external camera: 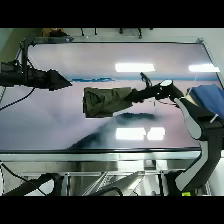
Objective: Fold the shirts.
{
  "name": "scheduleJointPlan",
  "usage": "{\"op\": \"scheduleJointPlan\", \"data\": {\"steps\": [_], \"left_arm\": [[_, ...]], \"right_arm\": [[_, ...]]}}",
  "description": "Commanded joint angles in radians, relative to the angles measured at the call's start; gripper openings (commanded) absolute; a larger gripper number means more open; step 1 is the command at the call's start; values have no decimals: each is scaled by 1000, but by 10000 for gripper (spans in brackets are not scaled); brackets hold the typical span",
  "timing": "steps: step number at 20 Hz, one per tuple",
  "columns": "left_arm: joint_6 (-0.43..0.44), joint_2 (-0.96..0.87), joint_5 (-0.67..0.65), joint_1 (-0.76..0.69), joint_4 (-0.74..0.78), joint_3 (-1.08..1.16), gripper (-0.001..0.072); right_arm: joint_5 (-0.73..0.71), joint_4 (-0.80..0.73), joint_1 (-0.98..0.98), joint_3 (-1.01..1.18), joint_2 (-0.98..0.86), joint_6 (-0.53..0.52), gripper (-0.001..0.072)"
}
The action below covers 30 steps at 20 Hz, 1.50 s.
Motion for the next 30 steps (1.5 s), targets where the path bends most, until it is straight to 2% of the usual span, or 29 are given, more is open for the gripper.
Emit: {"op": "scheduleJointPlan", "data": {"steps": [1,3,5,6,8,12,13,17,19,21,26,28,30], "left_arm": [[1,1,-35,0,0,0,16],[1,1,-34,0,0,0,16],[1,1,-26,0,0,0,16],[1,1,-26,0,0,0,16],[1,1,-24,-1,0,0,16],[1,1,-24,-1,0,0,15],[2,1,-22,0,0,0,16],[9,1,7,-1,0,0,15],[19,1,10,-1,0,0,16],[28,1,9,0,0,0,16],[36,1,6,0,0,0,16],[47,1,4,-1,0,0,16],[51,0,-2,0,0,0,16]], "right_arm": [[-3,56,-60,170,121,-6,18],[-54,44,-164,373,170,62,18],[-98,-50,-309,584,166,225,18],[-116,-98,-387,643,164,301,18],[-153,-115,-556,646,168,364,18],[-61,-118,-859,571,164,375,18],[4,-133,-917,566,163,375,18],[312,-360,-1070,555,162,455,17],[416,-369,-1112,528,162,460,17],[449,-349,-1117,524,163,460,17],[414,-35,-1117,524,164,417,18],[429,-26,-1117,524,164,420,18],[481,-132,-1117,524,164,480,18]]}}
